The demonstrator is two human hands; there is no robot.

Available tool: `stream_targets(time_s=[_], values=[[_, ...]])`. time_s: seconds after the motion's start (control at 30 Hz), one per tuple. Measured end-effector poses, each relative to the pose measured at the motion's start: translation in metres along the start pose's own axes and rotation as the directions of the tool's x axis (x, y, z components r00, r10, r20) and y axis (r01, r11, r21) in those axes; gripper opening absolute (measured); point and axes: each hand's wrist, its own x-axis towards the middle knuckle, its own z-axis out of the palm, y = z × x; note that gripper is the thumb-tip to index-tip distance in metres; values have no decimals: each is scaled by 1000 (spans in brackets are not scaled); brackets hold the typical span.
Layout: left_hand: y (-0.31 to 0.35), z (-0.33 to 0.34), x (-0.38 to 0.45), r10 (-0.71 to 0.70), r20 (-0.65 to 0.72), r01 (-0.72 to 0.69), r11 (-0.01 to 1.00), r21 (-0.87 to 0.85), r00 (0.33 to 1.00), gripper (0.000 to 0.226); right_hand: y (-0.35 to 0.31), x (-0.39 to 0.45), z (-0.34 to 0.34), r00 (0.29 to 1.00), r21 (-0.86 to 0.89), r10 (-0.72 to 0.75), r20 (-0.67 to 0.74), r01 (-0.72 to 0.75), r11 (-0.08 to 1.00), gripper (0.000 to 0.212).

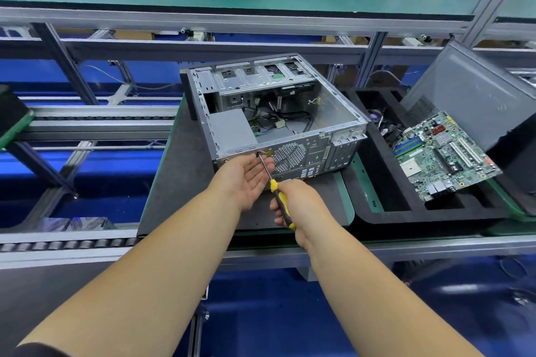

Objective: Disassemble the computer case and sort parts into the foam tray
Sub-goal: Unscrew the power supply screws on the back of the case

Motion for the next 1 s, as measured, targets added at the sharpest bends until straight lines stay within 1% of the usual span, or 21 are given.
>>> stream_targets(time_s=[0.03, 0.13, 0.2, 0.27, 0.5, 0.7, 0.8, 0.87, 0.97, 1.0], values=[[0, 0, 1, -3, -4, 3, 1000, 2, 1000, 23, 1, 0, -1, 1000, -21, -21, -6, 21, 1000, 20], [1, 0, 3, -16, -7, 16, 1000, 10, 1000, 24, 13, 3, -4, 986, -70, -166, -11, 165, 984, 10], [2, 0, 5, -22, -11, 22, 1000, 4, 1000, 24, 18, 6, -7, 978, -66, -207, -15, 206, 976, 4], [2, 1, 5, -24, -18, 24, 1000, 1, 1000, 24, 19, 10, -7, 974, -65, -225, -21, 224, 973, 3], [2, 6, 3, -22, -51, 23, 999, 29, 998, 23, 17, 16, -6, 952, -153, -302, -56, 290, 945, 15], [3, 5, -1, -7, -74, 11, 998, 57, 997, 21, 16, 17, -8, 899, -384, -430, -84, 369, 846, 24], [4, 7, -2, 7, -84, 0, 996, 85, 996, 19, 14, 15, -7, 900, -473, -432, -55, 357, 805, 26], [5, 8, -2, 13, -90, -3, 994, 105, 996, 18, 11, 14, -6, 920, -438, -391, -42, 334, 834, 22], [6, 9, -1, 7, -103, 7, 991, 134, 995, 18, 8, 10, -5, 936, -388, -350, -41, 308, 868, 7], [6, 10, 0, 6, -110, 10, 989, 146, 994, 19, 8, 9, -5, 936, -396, -349, -38, 307, 865, 9]])
